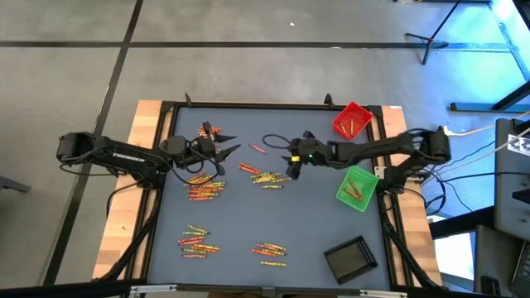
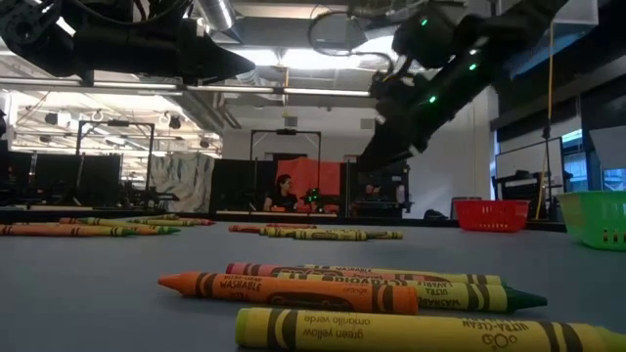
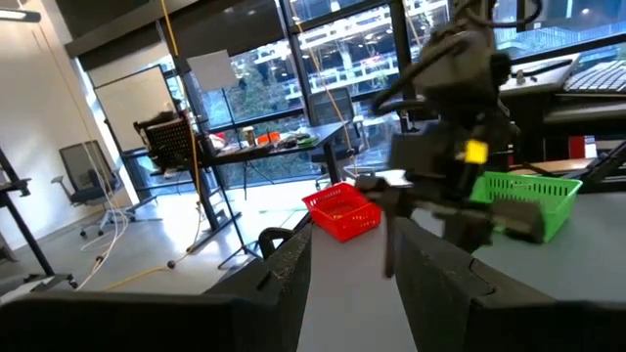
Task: Sort crayons
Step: Put the red crayon into the black bin
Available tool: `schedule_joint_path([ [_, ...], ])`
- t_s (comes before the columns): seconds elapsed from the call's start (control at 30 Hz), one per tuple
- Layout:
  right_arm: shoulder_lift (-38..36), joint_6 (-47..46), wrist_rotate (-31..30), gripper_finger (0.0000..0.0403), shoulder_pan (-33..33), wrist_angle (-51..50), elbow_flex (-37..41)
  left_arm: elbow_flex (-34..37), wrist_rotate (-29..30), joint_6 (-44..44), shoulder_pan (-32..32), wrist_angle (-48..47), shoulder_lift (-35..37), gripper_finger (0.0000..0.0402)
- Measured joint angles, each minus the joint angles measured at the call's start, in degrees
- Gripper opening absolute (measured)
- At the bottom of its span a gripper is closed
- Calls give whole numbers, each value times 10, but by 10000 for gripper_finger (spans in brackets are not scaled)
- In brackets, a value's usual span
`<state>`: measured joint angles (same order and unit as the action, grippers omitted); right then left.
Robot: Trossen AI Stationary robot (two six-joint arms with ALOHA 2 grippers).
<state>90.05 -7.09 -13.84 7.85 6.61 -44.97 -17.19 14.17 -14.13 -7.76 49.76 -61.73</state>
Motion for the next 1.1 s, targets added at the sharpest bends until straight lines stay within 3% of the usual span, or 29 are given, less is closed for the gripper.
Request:
schedule_joint_path([
  [0.4,151,31,83,186,49,12,-116,0,1,0,0,-1,0,127],
  [0.73,257,35,98,186,66,-7,-207,0,-1,0,-2,-3,0,127],
  [0.97,295,33,122,185,68,-16,-228,0,2,0,-2,-4,0,128],
  [1.1,296,31,122,158,68,-26,-229,0,2,0,-2,-3,0,127],
])
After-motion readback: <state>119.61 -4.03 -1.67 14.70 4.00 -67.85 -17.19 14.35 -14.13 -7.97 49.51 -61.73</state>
